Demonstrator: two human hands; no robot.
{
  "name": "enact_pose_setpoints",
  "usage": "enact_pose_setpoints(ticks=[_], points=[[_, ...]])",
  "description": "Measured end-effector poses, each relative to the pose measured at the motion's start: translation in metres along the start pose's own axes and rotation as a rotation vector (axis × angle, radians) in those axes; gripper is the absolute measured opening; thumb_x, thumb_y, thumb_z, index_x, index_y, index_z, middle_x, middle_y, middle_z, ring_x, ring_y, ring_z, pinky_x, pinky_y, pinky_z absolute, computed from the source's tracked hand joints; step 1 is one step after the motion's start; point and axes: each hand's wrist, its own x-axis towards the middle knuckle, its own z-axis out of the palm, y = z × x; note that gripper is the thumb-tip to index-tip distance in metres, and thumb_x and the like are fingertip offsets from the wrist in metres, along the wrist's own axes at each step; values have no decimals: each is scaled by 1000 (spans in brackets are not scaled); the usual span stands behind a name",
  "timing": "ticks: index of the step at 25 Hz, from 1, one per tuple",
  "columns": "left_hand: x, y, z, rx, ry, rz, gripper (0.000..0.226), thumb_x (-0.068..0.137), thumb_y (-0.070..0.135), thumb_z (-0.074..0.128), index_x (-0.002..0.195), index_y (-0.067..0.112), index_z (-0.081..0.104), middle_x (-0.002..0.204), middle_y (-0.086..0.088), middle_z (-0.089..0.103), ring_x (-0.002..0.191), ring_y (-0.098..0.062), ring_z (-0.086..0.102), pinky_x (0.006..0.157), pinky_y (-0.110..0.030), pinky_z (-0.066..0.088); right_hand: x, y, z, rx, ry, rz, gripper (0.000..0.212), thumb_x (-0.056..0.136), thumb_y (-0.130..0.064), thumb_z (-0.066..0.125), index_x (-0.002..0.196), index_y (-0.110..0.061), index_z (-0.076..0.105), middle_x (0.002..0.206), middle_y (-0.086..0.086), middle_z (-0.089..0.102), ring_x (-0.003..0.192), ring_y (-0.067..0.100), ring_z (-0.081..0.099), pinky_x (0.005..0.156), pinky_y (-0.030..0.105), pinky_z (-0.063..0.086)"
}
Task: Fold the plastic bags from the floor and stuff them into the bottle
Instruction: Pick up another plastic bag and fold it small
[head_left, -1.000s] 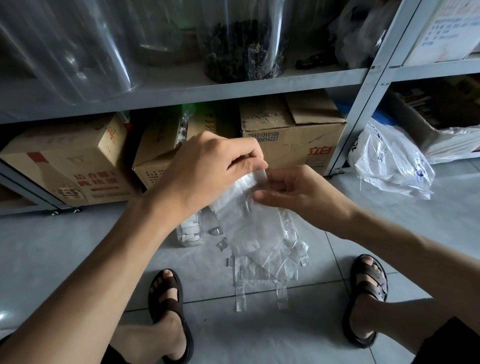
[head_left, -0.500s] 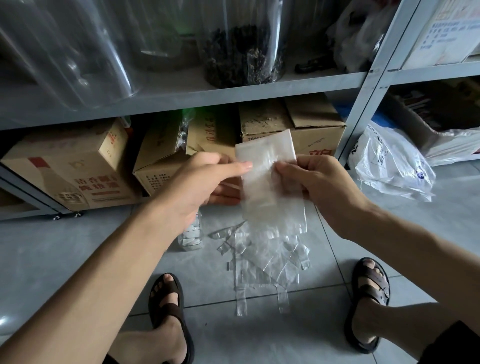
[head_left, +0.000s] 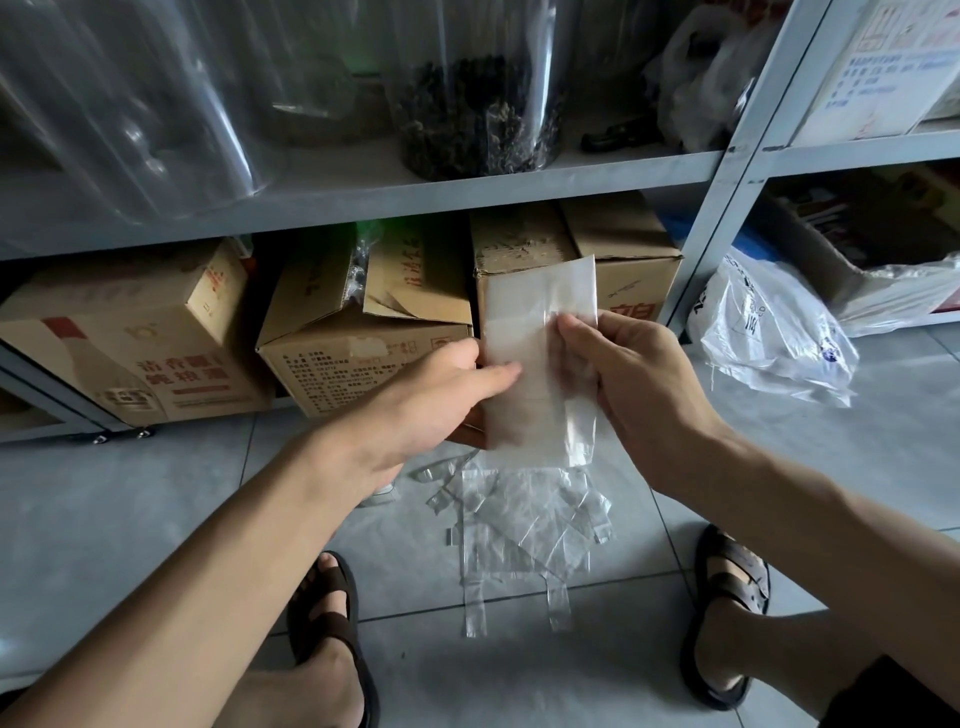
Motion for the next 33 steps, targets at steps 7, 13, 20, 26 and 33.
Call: enact_pose_setpoints(ticks=[7,13,20,26,33], points=[[2,1,0,-30,89,21,16,98,13,61,108,3,67,93,-5,77,82,-9,74,68,-18,55,1,0,1,-33,-2,0,20,98,-19,61,91,-3,72,79,1,68,72,9,61,76,28,54],[1,-1,-6,-120,137,23,15,93,10,67,103,2,74,98,-14,77,87,-19,75,63,-26,59,3,-4,-5,-127,-76,27,26,96,-22,63,95,3,72,88,12,70,78,21,64,77,36,53],[-2,-2,-20,-94,227,47,10,86,7,73,80,14,76,83,-8,77,72,-18,72,66,-30,60,-2,-19,-15,-276,-240,-1,11,89,1,65,93,-3,74,84,11,76,74,17,73,67,22,57],[-5,2,-21,-159,218,30,5,81,6,75,83,10,76,78,-9,75,63,-15,70,52,-23,55,-1,-21,-19,-292,-239,-28,8,87,2,67,89,-5,71,72,6,72,64,12,69,61,21,56],[-6,7,-22,-215,183,19,6,80,1,72,80,7,72,72,-9,72,52,-13,67,45,-22,53,0,-21,-24,-295,-277,-38,11,86,4,67,93,-4,72,76,9,73,66,14,68,62,22,57]])
